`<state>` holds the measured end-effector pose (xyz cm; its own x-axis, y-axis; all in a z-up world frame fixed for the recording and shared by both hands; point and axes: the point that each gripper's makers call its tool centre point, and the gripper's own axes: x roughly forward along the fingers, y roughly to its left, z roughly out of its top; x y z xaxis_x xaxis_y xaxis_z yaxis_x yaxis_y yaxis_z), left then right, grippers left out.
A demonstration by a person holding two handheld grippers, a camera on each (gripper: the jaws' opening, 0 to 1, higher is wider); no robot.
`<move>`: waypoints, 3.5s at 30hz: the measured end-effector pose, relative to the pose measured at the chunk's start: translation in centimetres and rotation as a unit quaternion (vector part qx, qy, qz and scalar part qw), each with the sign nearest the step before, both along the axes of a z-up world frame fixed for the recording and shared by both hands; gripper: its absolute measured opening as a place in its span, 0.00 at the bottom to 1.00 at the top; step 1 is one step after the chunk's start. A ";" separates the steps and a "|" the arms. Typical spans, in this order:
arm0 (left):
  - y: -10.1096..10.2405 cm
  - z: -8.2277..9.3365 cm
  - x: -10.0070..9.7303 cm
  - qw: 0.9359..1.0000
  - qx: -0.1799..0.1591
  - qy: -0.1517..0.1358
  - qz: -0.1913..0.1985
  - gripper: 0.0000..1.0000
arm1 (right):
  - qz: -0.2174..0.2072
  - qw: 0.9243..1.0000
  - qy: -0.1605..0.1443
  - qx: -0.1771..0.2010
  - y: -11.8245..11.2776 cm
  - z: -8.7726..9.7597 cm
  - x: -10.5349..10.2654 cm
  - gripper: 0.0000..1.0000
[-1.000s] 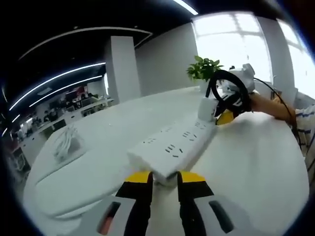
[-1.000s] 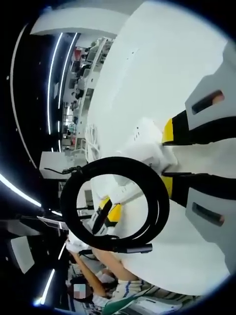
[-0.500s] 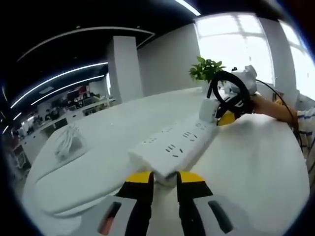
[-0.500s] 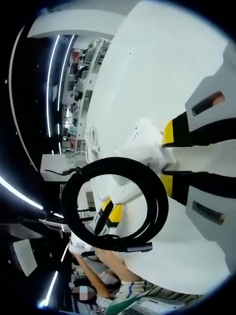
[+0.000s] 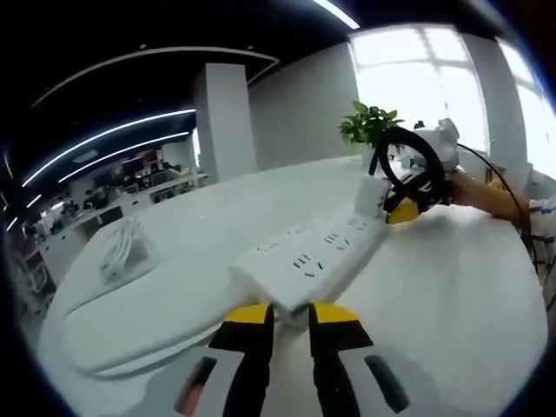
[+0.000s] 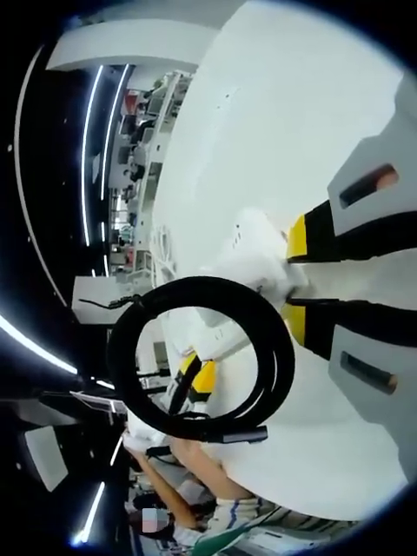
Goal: Straighten the power strip on the desk, plug the charger into it
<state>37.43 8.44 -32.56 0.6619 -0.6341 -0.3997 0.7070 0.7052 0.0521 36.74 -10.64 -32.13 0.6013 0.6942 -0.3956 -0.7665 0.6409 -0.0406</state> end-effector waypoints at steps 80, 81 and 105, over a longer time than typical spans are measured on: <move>1.4 0.6 0.9 0.999 -0.012 -0.008 0.040 0.07 | -0.033 0.999 -0.012 0.005 -0.6 0.9 0.1 0.06; 1.5 0.6 0.9 0.999 -0.008 -0.011 0.042 0.07 | -0.036 0.999 -0.013 0.005 -0.8 0.9 0.0 0.06; 2.3 3.1 -0.1 0.996 -0.029 -0.051 0.072 0.05 | -0.071 0.996 0.016 0.041 -2.1 2.1 -1.9 0.06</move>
<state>37.34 10.76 -29.41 0.7834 -0.5490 -0.2912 0.5908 0.8034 0.0747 34.81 -12.73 -30.08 0.6844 0.6330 -0.3618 -0.6673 0.7438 0.0389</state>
